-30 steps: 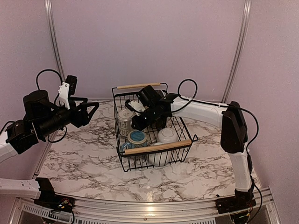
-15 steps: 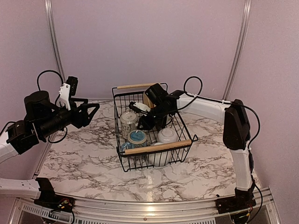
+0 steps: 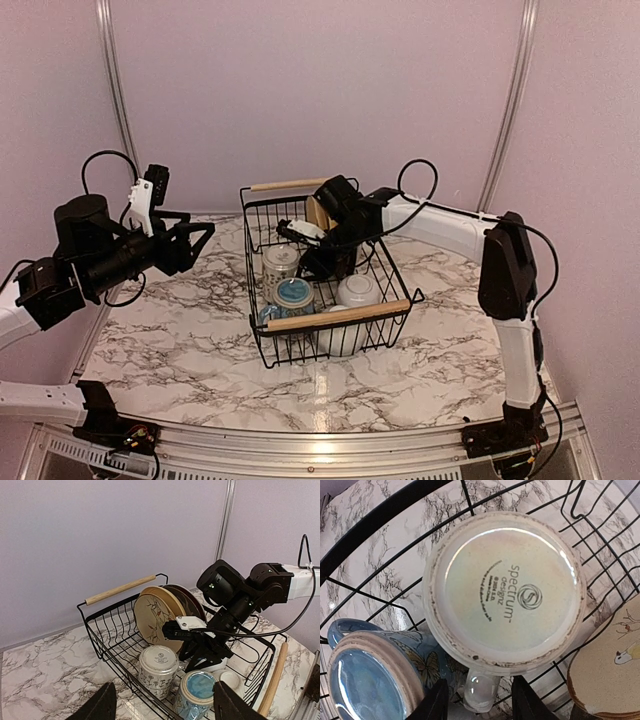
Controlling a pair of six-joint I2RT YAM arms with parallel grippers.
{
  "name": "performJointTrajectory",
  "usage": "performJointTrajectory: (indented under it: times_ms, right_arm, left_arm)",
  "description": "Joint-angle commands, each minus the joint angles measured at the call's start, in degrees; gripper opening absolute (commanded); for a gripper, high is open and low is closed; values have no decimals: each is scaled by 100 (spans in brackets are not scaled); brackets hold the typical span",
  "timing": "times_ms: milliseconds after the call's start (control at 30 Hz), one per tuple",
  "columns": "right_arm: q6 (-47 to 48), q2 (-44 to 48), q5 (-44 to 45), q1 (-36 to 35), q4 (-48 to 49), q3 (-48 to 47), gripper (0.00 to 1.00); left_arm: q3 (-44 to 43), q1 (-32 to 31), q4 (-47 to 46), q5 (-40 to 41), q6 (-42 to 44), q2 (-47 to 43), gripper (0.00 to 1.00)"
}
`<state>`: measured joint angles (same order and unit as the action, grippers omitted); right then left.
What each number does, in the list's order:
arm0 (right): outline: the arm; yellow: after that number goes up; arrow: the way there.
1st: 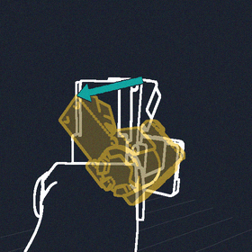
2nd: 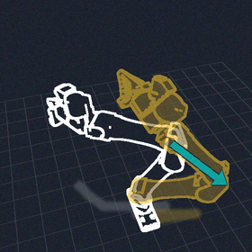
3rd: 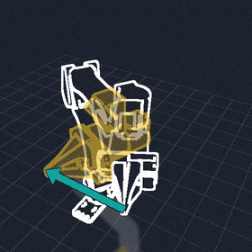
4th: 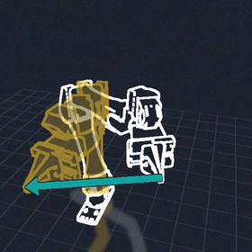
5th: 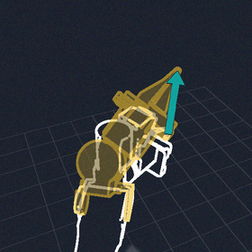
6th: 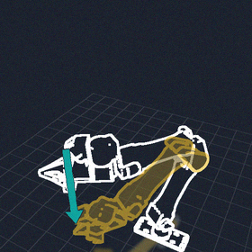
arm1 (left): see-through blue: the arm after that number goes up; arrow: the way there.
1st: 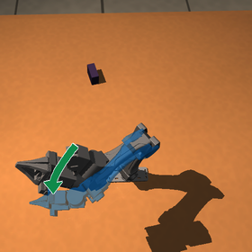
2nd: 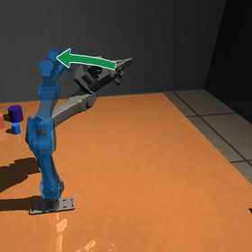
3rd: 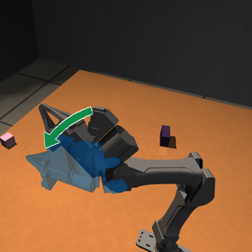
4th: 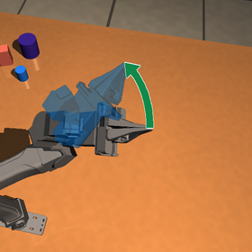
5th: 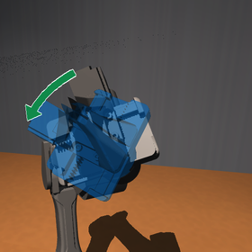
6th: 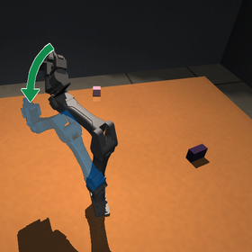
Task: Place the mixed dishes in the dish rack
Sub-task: Move the cup to the dish rack, then reset both arms
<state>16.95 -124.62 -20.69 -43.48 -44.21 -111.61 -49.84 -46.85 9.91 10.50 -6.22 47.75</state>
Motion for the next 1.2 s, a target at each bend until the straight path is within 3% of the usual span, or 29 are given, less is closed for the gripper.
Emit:
performJointTrajectory:
  times_ms: [0,267,433,567,633,733,800,867,1033,1167]
  right_arm:
    - [149,515,-84,32,-1,-59,45]
    - [263,1214,3,148,-149,-24,49]
    - [312,2203,88,433,204,431,54]
    - [75,3123,24,1156,908,1354,58]
    - [-36,3606,-39,1720,1570,2080,64]
    - [-458,4315,-144,2710,2672,3333,76]
    - [-809,4705,-27,3358,3280,4030,97]
    - [-1198,5027,161,3864,3689,4562,98]
    - [-1508,5643,1210,3948,4184,5431,98]
    - [-1556,6240,1453,3959,4522,5946,99]
  left_arm:
    - [-55,-5,-69,-53,12,43,69]
    - [-324,-9,166,74,-117,346,70]
    - [-787,-9,764,660,-244,744,70]
    - [-1114,-6,1406,1829,-413,936,73]
    - [-1134,-1,1624,2609,-483,930,79]
    - [-971,21,1545,3080,-446,762,88]
    - [-787,83,1314,3120,-416,631,91]
    - [-705,217,1211,3020,-435,605,93]
    - [-1137,881,1805,2303,-829,1408,91]
    - [-664,936,1120,1922,-684,1533,91]
